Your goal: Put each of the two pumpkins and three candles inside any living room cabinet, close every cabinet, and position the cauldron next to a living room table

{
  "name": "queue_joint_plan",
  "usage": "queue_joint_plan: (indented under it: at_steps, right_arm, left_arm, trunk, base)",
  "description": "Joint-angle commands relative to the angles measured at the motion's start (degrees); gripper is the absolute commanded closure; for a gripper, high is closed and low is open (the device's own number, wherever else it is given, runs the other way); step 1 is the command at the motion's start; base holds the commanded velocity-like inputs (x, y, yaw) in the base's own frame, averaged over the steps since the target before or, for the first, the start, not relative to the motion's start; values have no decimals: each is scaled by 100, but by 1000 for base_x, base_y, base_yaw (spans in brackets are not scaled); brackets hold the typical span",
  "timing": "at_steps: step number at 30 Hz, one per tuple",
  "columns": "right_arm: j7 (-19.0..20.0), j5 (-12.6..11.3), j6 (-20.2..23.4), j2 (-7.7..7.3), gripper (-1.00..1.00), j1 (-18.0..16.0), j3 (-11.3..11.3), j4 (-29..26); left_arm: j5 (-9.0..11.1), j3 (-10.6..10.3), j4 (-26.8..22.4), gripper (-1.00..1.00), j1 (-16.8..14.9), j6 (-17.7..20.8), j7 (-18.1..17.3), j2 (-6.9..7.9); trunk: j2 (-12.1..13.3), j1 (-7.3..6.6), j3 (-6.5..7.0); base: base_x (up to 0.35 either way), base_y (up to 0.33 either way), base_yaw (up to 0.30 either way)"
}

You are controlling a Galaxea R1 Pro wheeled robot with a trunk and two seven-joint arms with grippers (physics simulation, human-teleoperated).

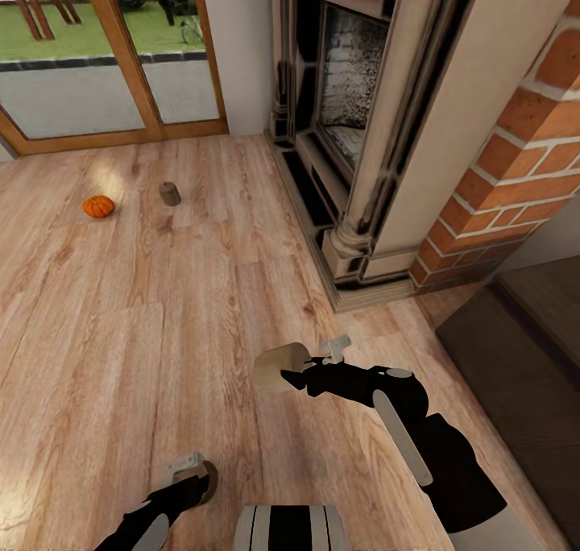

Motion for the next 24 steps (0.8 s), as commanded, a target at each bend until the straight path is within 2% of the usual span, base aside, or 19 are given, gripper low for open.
queue_joint_plan:
  at_steps: [1, 24]
  right_arm:
    - [12, -7, 23, -3, 100, -4, 2, -5]
    - [12, -1, 23, -3, 100, -4, 6, -2]
  left_arm:
    - [52, -23, 51, -100, 0, 10, 51, 9]
    - [45, -69, 56, -100, 0, -9, -36, 7]
  trunk:
    - [-2, 0, -5]
    - [-2, 0, -5]
  base:
    - [0, 0, 0]
    - [0, 0, 0]
